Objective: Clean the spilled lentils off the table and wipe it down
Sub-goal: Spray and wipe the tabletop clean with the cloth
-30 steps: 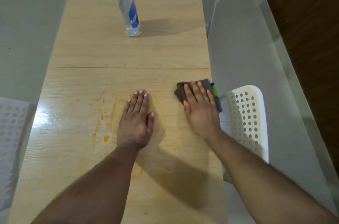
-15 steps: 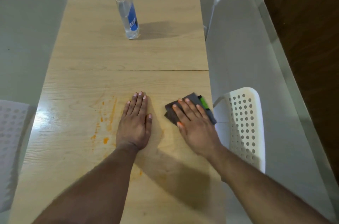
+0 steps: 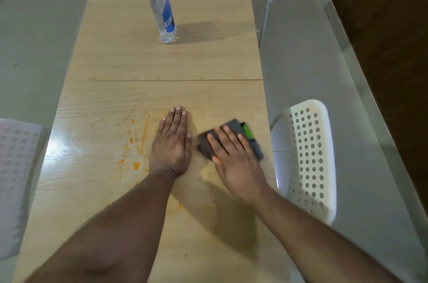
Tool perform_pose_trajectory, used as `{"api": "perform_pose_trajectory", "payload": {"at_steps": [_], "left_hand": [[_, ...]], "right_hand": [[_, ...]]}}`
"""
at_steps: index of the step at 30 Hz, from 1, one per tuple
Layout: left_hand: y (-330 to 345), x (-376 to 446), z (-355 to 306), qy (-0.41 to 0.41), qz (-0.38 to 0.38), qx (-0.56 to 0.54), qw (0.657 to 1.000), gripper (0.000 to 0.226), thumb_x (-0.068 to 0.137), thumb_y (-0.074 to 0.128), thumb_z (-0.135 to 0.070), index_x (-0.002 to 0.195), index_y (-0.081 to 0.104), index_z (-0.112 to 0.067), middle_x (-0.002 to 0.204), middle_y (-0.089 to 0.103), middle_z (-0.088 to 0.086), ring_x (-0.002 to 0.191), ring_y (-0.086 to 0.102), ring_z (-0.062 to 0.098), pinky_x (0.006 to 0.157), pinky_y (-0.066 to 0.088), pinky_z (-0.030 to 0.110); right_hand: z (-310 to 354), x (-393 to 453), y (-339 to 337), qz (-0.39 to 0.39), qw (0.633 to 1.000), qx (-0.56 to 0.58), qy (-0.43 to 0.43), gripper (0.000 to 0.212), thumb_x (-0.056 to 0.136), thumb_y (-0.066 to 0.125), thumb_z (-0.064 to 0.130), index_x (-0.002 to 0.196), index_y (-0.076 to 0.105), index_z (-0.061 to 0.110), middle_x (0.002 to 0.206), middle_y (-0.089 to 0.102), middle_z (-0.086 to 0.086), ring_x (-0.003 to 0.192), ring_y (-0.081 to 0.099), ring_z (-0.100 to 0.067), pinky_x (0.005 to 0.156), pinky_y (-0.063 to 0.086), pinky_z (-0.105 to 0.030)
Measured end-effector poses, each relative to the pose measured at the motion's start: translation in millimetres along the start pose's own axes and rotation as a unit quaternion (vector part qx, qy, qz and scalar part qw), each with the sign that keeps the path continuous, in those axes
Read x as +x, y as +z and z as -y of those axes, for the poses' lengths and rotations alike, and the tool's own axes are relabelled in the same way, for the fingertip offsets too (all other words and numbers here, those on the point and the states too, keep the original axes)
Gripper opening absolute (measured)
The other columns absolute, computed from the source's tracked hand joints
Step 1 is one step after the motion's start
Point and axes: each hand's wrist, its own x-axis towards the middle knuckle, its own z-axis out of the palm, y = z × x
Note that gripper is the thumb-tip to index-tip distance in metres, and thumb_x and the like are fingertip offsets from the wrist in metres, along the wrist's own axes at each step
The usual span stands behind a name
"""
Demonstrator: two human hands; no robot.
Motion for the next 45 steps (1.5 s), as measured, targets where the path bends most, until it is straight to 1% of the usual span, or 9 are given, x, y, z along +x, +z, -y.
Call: {"api": "perform_pose_trajectory", "payload": {"at_steps": [4, 9, 13, 18, 21, 26, 32, 36, 45], "left_hand": [[-4, 0, -3, 0.001, 0.006, -0.004, 1.0, 0.069, 0.106, 0.017, -0.04, 0.167, 0.018, -0.009, 0.176, 0.011, 0.006, 0.163, 0.003, 0.019, 0.132, 0.007, 0.042], [-2, -3, 0, 0.003, 0.0, 0.0, 1.0, 0.069, 0.106, 0.018, -0.04, 0.166, 0.021, -0.007, 0.175, 0.015, 0.009, 0.163, 0.006, 0.022, 0.132, 0.004, 0.039], [-3, 6, -6, 0.009, 0.006, 0.01, 1.0, 0.068, 0.106, 0.021, -0.039, 0.166, 0.024, -0.007, 0.174, 0.018, 0.01, 0.163, 0.01, 0.024, 0.132, 0.006, 0.04], [-10, -45, -2, 0.028, 0.028, -0.003, 0.999, 0.063, 0.112, 0.024, -0.039, 0.167, 0.02, -0.01, 0.176, 0.014, 0.008, 0.163, 0.005, 0.022, 0.132, 0.006, 0.04], [-15, -102, 8, 0.037, 0.029, -0.014, 0.999, 0.065, 0.11, 0.024, -0.041, 0.166, 0.025, -0.009, 0.175, 0.017, 0.008, 0.163, 0.008, 0.022, 0.132, 0.01, 0.042], [-15, -162, 25, 0.039, 0.028, -0.006, 0.999, 0.066, 0.11, 0.021, -0.044, 0.167, 0.024, -0.01, 0.175, 0.014, 0.005, 0.163, 0.008, 0.02, 0.132, 0.011, 0.041], [-13, -162, 24, 0.023, 0.02, -0.006, 1.0, 0.066, 0.109, 0.021, -0.045, 0.167, 0.023, -0.012, 0.175, 0.016, 0.005, 0.163, 0.008, 0.02, 0.132, 0.009, 0.041], [-13, -162, 22, 0.026, 0.017, -0.011, 0.999, 0.068, 0.109, 0.018, -0.046, 0.167, 0.022, -0.012, 0.175, 0.015, 0.005, 0.163, 0.007, 0.019, 0.132, 0.008, 0.04], [-7, -161, 25, 0.024, -0.003, -0.006, 1.0, 0.065, 0.109, 0.019, -0.042, 0.167, 0.023, -0.012, 0.175, 0.017, 0.006, 0.163, 0.008, 0.02, 0.132, 0.01, 0.042]], "right_hand": [[-39, -48, -3, 0.013, 0.999, -0.03, 0.028, 0.058, 0.113, 0.027, 0.041, 0.168, 0.017, 0.027, 0.176, 0.012, 0.003, 0.162, 0.001, -0.014, 0.131, 0.012, -0.045], [-36, 8, 1, -0.044, 0.987, -0.018, 0.152, 0.057, 0.111, 0.029, 0.037, 0.166, 0.024, 0.024, 0.174, 0.02, -0.002, 0.162, 0.01, -0.02, 0.13, 0.015, -0.047], [1, -10, 16, -0.043, 0.994, -0.012, 0.103, 0.059, 0.109, 0.031, 0.037, 0.166, 0.025, 0.024, 0.173, 0.022, -0.002, 0.161, 0.013, -0.021, 0.13, 0.017, -0.047], [35, -134, 36, -0.006, 0.999, -0.021, 0.041, 0.06, 0.109, 0.025, 0.041, 0.167, 0.023, 0.026, 0.175, 0.018, 0.001, 0.162, 0.01, -0.017, 0.129, 0.017, -0.046], [18, -166, 25, 0.002, 0.998, -0.03, 0.062, 0.059, 0.111, 0.023, 0.041, 0.168, 0.022, 0.026, 0.175, 0.015, 0.002, 0.162, 0.007, -0.015, 0.13, 0.015, -0.045], [27, -106, 22, -0.038, 0.987, -0.011, 0.157, 0.059, 0.11, 0.024, 0.039, 0.166, 0.026, 0.023, 0.174, 0.022, -0.003, 0.162, 0.01, -0.02, 0.13, 0.013, -0.046], [96, -171, 48, -0.014, 0.997, -0.012, 0.079, 0.06, 0.11, 0.028, 0.038, 0.168, 0.019, 0.024, 0.175, 0.015, -0.002, 0.163, 0.006, -0.02, 0.131, 0.012, -0.047], [86, -240, 49, 0.02, 0.997, -0.032, 0.07, 0.06, 0.112, 0.024, 0.039, 0.169, 0.011, 0.026, 0.177, 0.006, 0.001, 0.163, -0.001, -0.017, 0.13, 0.014, -0.047], [95, -145, 49, -0.03, 0.984, -0.023, 0.174, 0.063, 0.108, 0.024, 0.04, 0.168, 0.012, 0.025, 0.176, 0.011, -0.004, 0.163, 0.004, -0.023, 0.13, 0.013, -0.05]]}}
